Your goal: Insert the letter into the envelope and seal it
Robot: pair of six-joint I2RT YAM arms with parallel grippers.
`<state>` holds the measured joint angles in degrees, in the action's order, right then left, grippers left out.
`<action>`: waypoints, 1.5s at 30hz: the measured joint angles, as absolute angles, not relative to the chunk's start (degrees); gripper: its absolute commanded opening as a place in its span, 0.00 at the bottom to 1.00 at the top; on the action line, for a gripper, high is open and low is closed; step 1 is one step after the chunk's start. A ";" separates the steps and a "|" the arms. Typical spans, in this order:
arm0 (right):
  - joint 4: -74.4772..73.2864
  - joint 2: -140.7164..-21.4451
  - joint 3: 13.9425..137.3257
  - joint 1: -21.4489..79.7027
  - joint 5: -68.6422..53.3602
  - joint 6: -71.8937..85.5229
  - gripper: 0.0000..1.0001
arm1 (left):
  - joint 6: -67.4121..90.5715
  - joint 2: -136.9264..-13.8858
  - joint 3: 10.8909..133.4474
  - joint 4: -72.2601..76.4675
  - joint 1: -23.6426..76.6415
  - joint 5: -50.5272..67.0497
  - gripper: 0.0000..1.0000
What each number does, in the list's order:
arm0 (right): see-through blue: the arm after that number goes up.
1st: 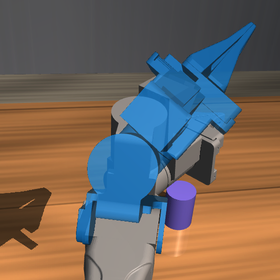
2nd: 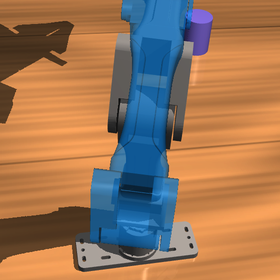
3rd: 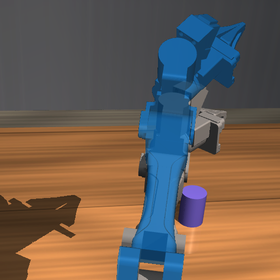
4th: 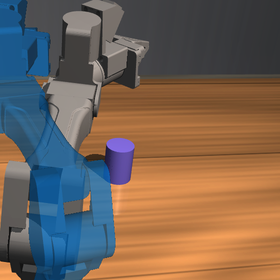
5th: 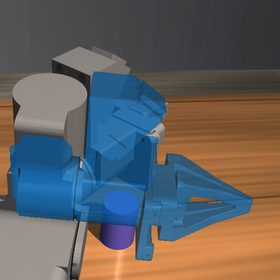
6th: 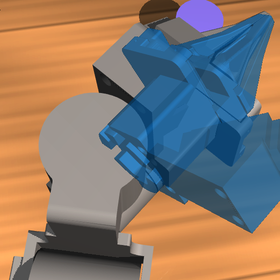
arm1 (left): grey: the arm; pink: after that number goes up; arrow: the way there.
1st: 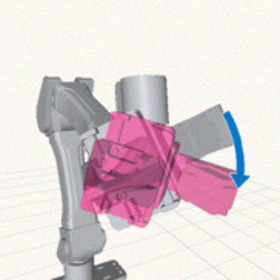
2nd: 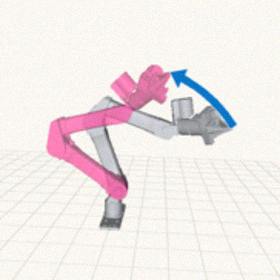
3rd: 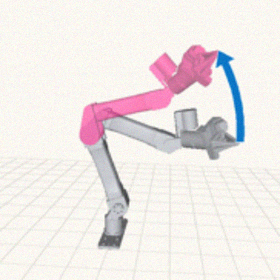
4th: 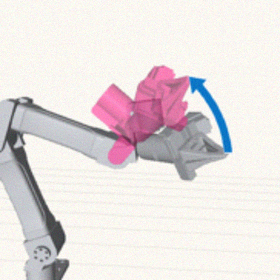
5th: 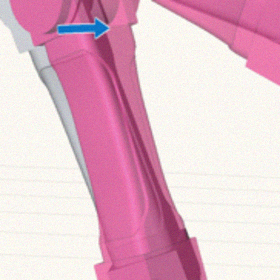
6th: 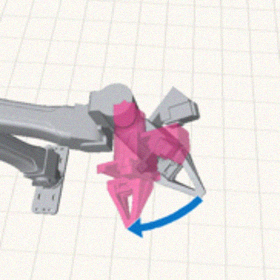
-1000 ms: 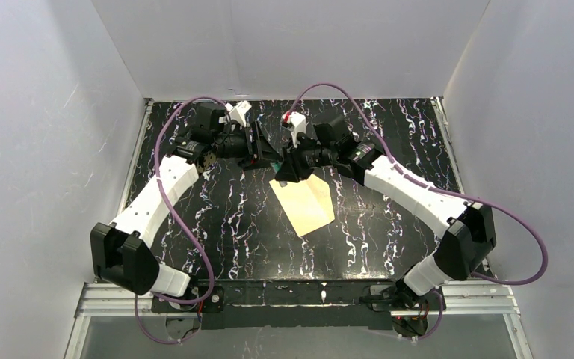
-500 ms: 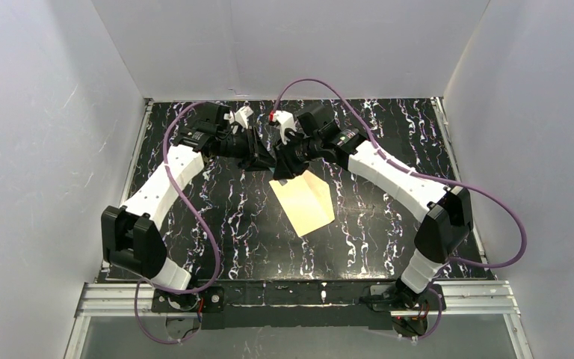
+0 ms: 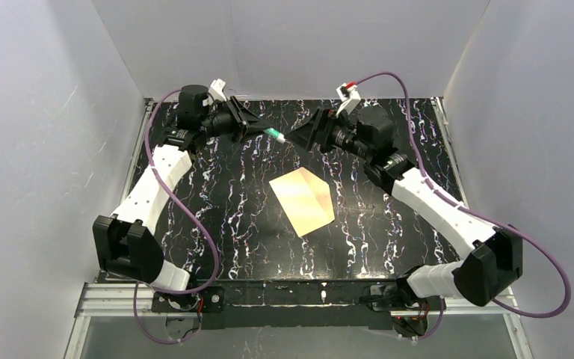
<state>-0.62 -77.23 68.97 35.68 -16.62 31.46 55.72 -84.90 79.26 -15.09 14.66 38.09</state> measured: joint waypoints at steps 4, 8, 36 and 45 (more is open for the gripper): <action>17.02 -75.48 63.72 35.66 -14.63 50.54 0.88 | 63.81 -83.42 78.72 -6.83 14.76 36.32 0.00; 28.86 -79.99 61.45 35.64 -13.80 65.14 0.87 | 69.60 -81.93 78.59 -1.19 14.83 34.59 0.00; 44.82 -89.60 65.49 34.92 -15.00 86.37 0.34 | 77.21 -79.92 78.48 3.57 14.70 32.62 0.00; 45.54 -89.69 65.98 34.85 -16.99 85.27 0.47 | 76.90 -79.68 78.11 3.51 13.93 32.99 0.00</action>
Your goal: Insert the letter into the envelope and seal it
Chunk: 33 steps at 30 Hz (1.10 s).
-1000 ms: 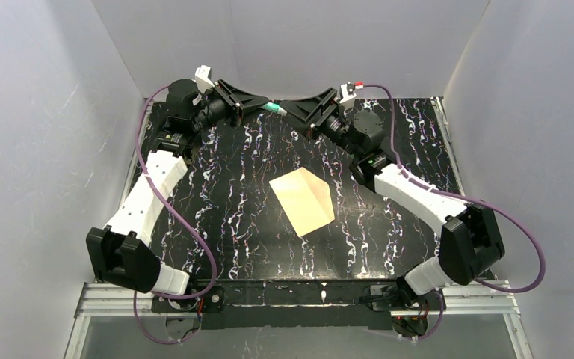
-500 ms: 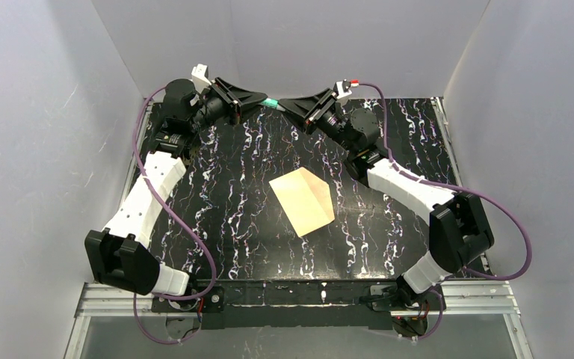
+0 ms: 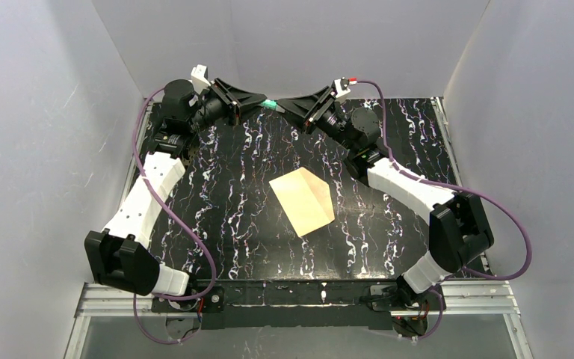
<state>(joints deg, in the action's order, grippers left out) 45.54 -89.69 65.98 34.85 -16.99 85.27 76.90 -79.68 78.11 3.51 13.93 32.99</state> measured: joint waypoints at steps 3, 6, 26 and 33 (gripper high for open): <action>45.52 -89.69 65.98 34.83 -17.39 85.10 0.38 | 77.17 -79.68 77.93 3.62 13.76 33.34 0.00; 45.28 -89.71 65.98 34.83 -17.87 85.06 0.35 | 77.38 -79.48 77.91 3.92 13.63 33.87 0.00; 43.64 -90.37 67.79 34.59 -20.82 83.92 0.01 | 77.52 -79.44 78.13 4.21 13.02 36.71 0.39; 43.35 -90.52 68.71 34.61 -22.52 83.99 0.01 | 73.93 -81.03 78.74 2.28 13.21 40.80 0.53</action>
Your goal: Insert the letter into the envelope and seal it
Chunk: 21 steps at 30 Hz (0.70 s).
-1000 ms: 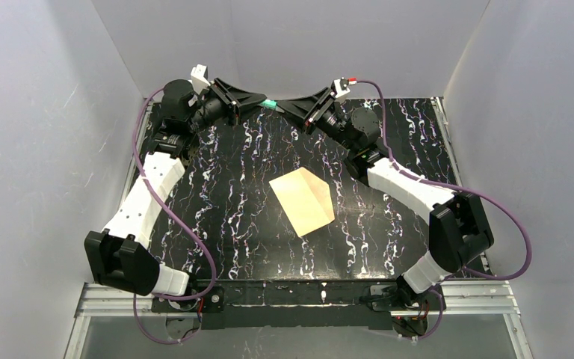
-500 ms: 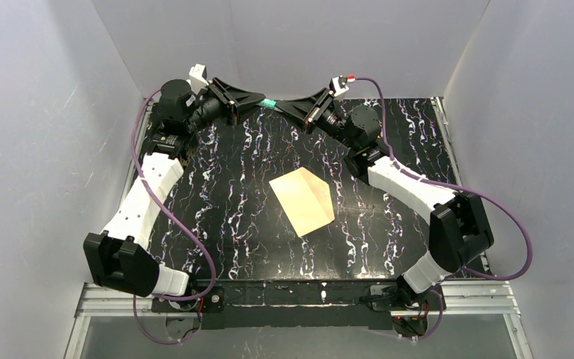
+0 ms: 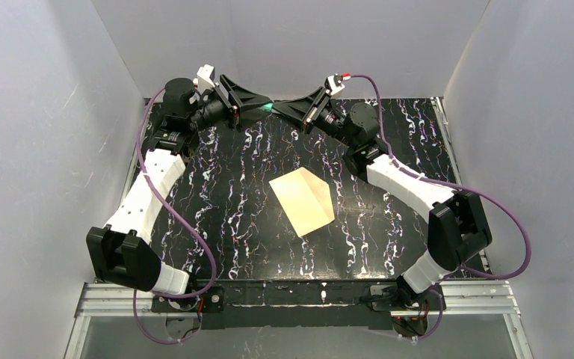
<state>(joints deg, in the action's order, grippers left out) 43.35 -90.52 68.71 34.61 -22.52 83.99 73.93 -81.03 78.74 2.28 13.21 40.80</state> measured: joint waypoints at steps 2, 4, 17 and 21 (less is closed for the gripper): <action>43.20 -90.74 68.84 34.57 -23.14 84.03 0.01 | 72.51 -81.08 79.24 0.82 13.21 41.32 0.48; 42.96 -91.20 69.34 34.57 -23.44 84.01 0.01 | 71.46 -81.08 79.77 -0.30 13.15 41.56 0.40; 40.38 -91.85 70.11 34.33 -24.99 82.78 0.01 | 74.00 -81.23 80.40 -0.47 12.82 43.48 0.00; 40.66 -91.85 70.39 33.10 -28.18 80.29 0.01 | 74.83 -81.34 80.40 -0.54 12.49 44.42 0.00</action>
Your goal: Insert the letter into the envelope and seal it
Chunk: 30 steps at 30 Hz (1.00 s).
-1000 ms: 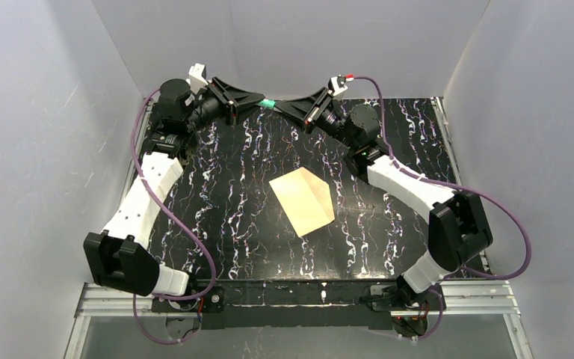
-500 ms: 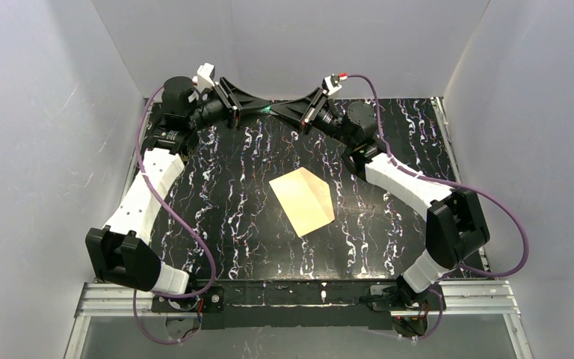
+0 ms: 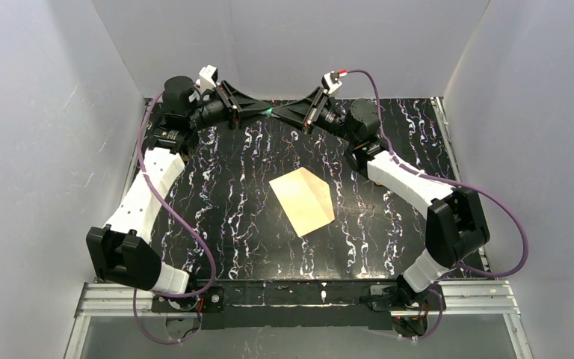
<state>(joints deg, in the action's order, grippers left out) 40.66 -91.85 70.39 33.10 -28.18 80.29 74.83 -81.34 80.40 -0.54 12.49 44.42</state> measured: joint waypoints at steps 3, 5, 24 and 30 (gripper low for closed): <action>42.09 -91.98 70.39 31.99 -32.21 78.52 0.01 | 74.83 -81.34 80.40 -0.91 12.60 46.00 0.00; 42.39 -92.01 70.43 31.40 -35.11 76.66 0.01 | 74.94 -81.34 80.09 -0.97 12.58 47.27 0.00; 18.70 -90.45 77.41 25.85 -36.21 48.25 0.01 | 73.25 -81.21 78.91 -1.93 6.26 48.49 0.00; -8.73 -90.50 80.64 25.89 -18.41 35.70 0.01 | 69.78 -81.01 78.63 -1.54 6.26 48.99 0.00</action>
<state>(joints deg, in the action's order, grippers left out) -8.73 -90.50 80.64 25.89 -18.41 35.70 69.78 -81.01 78.63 -1.54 6.26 48.99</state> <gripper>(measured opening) 0.287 0.217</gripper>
